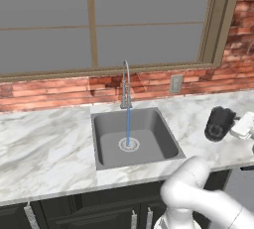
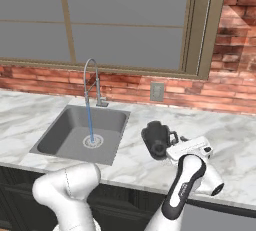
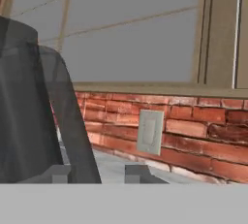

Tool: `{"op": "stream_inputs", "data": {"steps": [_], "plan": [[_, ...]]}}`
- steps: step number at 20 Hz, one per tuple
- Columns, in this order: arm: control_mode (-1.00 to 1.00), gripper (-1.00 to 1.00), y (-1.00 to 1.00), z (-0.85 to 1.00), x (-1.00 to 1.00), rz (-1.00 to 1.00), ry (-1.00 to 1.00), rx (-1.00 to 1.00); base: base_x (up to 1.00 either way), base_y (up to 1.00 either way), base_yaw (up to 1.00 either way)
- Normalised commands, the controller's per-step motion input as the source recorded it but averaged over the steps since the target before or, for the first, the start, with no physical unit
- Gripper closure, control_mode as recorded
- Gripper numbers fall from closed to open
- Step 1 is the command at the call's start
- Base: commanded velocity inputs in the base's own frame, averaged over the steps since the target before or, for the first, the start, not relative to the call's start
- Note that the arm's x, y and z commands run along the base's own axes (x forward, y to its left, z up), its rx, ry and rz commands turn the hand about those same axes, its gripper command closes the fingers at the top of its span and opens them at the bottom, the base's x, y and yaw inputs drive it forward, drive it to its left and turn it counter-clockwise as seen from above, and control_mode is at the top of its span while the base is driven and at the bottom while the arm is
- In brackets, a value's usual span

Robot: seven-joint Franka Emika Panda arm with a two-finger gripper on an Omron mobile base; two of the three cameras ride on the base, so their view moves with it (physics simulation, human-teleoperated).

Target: Turn on the sink faucet and place the jug under the water for a few seconds to fill it up.

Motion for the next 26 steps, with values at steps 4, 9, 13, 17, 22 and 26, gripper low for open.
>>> {"op": "stream_inputs", "data": {"steps": [4, 9, 13, 17, 22, 26], "plan": [[-1.0, 1.0, 0.65, 0.0, -0.55, -0.56, -0.17, 0.0, 0.0, 0.0, 0.0], [-1.0, 1.0, 1.0, 0.09, 0.13, -0.52, -0.07, -0.01, 0.0, 0.0, 0.0], [-1.0, 1.0, 0.25, 0.13, 0.27, -0.13, 0.09, 0.0, 0.0, 0.0, 0.0], [-1.0, 1.0, 0.0, 0.03, 0.09, 0.0, 0.02, 0.0, 0.0, 0.0, 0.0], [-1.0, 1.0, 0.0, 0.38, 0.46, 0.0, 0.32, 0.0, 0.0, 0.0, 0.0], [-1.0, 1.0, 0.0, 0.27, 0.33, 0.03, 0.48, 0.01, 0.0, 0.0, 0.0]]}}
